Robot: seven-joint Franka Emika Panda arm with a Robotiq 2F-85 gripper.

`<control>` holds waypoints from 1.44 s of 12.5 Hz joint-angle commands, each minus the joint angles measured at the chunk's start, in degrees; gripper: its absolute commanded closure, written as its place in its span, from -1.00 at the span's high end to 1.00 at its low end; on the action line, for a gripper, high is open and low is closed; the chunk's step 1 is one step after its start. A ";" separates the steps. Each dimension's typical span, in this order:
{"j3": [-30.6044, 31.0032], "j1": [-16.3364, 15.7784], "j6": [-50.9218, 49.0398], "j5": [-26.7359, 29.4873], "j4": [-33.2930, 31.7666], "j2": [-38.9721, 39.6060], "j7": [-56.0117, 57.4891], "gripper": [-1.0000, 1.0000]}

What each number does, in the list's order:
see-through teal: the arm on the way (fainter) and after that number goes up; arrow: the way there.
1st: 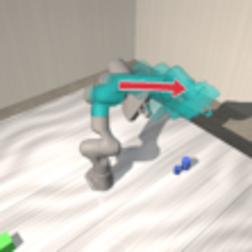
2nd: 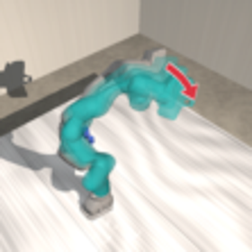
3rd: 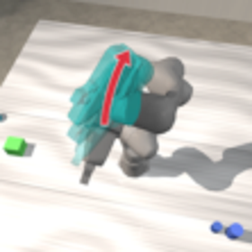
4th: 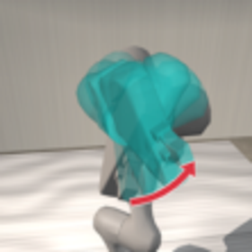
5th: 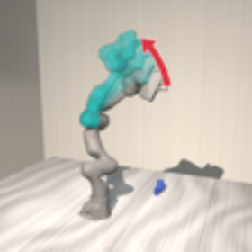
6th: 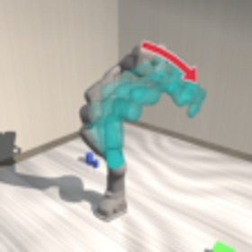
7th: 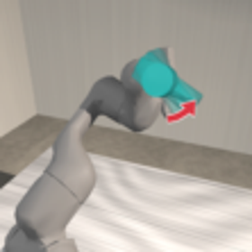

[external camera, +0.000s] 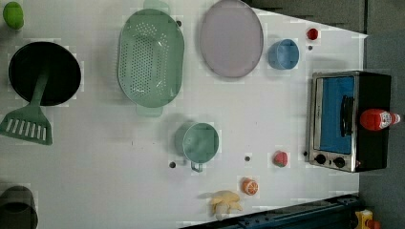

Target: Pick Ketchup from oven and place it on table.

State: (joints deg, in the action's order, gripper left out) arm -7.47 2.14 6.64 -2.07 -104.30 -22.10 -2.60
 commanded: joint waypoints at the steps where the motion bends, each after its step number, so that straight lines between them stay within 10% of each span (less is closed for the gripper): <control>1: -6.52 2.62 0.09 0.25 -2.08 7.32 0.09 1.00; 9: -22.19 3.65 15.43 0.70 -1.86 24.03 0.09 1.00; 18: -25.30 5.69 23.97 11.00 -4.33 37.19 0.09 1.00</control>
State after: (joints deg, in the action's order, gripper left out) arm -33.54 7.94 30.97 6.38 -108.72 17.07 -2.48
